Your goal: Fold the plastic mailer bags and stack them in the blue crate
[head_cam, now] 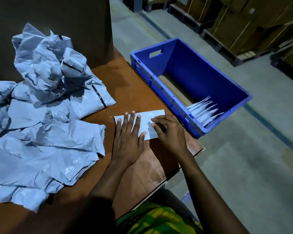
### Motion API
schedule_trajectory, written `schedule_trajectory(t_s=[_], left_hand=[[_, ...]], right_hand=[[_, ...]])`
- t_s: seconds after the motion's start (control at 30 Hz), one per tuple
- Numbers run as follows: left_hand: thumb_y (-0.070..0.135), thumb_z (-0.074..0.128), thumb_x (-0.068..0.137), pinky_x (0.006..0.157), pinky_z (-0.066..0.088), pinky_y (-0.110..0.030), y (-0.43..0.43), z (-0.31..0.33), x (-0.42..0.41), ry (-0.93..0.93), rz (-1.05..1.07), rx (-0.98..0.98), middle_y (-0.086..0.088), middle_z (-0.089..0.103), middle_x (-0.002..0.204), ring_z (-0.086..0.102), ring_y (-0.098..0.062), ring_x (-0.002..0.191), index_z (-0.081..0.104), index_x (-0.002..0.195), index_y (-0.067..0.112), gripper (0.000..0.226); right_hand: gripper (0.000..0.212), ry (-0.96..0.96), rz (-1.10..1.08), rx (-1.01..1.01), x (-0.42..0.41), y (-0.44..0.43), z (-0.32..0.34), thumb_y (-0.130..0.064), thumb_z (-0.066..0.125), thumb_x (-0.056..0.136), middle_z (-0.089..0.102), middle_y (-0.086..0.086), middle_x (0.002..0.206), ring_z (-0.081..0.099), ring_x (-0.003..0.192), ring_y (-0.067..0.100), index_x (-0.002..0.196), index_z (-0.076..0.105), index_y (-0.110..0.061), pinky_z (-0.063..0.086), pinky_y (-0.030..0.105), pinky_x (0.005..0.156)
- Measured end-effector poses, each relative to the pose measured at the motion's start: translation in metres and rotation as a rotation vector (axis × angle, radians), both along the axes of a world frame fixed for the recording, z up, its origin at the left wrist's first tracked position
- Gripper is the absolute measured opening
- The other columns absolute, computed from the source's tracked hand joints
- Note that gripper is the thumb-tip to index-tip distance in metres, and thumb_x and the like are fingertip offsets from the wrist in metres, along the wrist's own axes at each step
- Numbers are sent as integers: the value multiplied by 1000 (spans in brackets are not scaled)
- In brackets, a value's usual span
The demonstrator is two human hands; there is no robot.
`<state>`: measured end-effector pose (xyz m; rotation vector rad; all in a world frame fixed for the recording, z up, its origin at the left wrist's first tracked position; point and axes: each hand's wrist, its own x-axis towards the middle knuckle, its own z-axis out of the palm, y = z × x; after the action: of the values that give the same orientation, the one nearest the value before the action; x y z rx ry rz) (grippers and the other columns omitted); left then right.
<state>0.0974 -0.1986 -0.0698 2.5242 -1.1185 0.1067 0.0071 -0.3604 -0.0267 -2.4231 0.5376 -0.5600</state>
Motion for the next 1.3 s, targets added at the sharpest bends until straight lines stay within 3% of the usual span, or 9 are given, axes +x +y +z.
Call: schedule_trajectory(t_s=[0.13, 0.37, 0.47, 0.67, 0.77, 0.87, 0.97, 1.13, 1.3], left_hand=[[11, 62, 96, 109, 43, -53, 8, 0, -18, -199, -17, -196, -13, 60, 145, 49, -37, 139, 70, 130, 8, 35], [5, 73, 86, 64, 53, -36, 21, 4, -21, -191, 115, -150, -8, 76, 104, 69, -32, 87, 78, 113, 10, 28], [16, 67, 93, 72, 60, -33, 28, 2, -25, -120, 129, -197, -1, 77, 118, 76, -24, 98, 79, 117, 17, 27], [10, 63, 93, 92, 61, -36, 45, 3, -25, 60, 52, -317, 0, 72, 129, 67, -18, 121, 78, 121, 17, 32], [5, 60, 92, 96, 56, -32, 54, 3, -30, -11, 109, -386, -9, 75, 120, 69, -20, 116, 79, 115, 7, 30], [2, 64, 87, 94, 59, -41, 56, 0, -37, 1, 170, -298, -12, 77, 116, 74, -26, 108, 79, 114, 5, 32], [2, 65, 87, 103, 53, -40, 59, -4, -38, 12, 161, -298, -9, 76, 118, 74, -23, 110, 79, 116, 6, 32], [3, 70, 83, 102, 47, -23, 55, 5, -42, -61, 220, -369, -6, 78, 112, 73, -16, 107, 82, 109, 12, 29], [4, 72, 84, 101, 47, -22, 60, -1, -45, -100, 236, -408, -4, 78, 114, 59, -3, 115, 83, 107, 12, 26]], right_hand=[[18, 34, -88, -139, -16, 19, -17, -25, 77, 95, 75, -4, 102, 62, 100, 16, 110, 81, -19, 51, 29, 75], [17, 59, -169, -52, -16, 19, -16, -30, 83, 88, 76, -12, 98, 65, 99, 10, 105, 84, -28, 53, 29, 74], [16, 116, -139, -44, -10, 13, -8, -25, 86, 83, 74, -10, 93, 65, 97, 16, 99, 84, -26, 54, 31, 71], [10, 32, 124, -169, 30, 17, 7, -18, 81, 88, 76, -4, 97, 64, 92, 22, 98, 84, -18, 52, 35, 72], [13, -13, 171, -113, 28, 29, -15, -18, 79, 91, 73, -4, 101, 59, 98, 20, 104, 83, -19, 53, 37, 76], [18, -59, 140, -2, 20, 29, -26, -24, 80, 92, 71, -9, 102, 55, 101, 15, 110, 83, -23, 52, 35, 77], [17, -4, 250, -90, 33, 22, -16, -25, 78, 93, 71, -5, 101, 56, 99, 18, 108, 82, -18, 52, 41, 76], [35, 34, 660, -252, 80, 19, -9, -33, 65, 102, 62, 2, 146, 53, 138, 27, 133, 71, -20, 44, 39, 111], [53, 197, 600, -504, 87, 40, -28, -50, 33, 112, 31, -5, 169, 20, 159, 19, 160, 39, -31, 24, 46, 124]])
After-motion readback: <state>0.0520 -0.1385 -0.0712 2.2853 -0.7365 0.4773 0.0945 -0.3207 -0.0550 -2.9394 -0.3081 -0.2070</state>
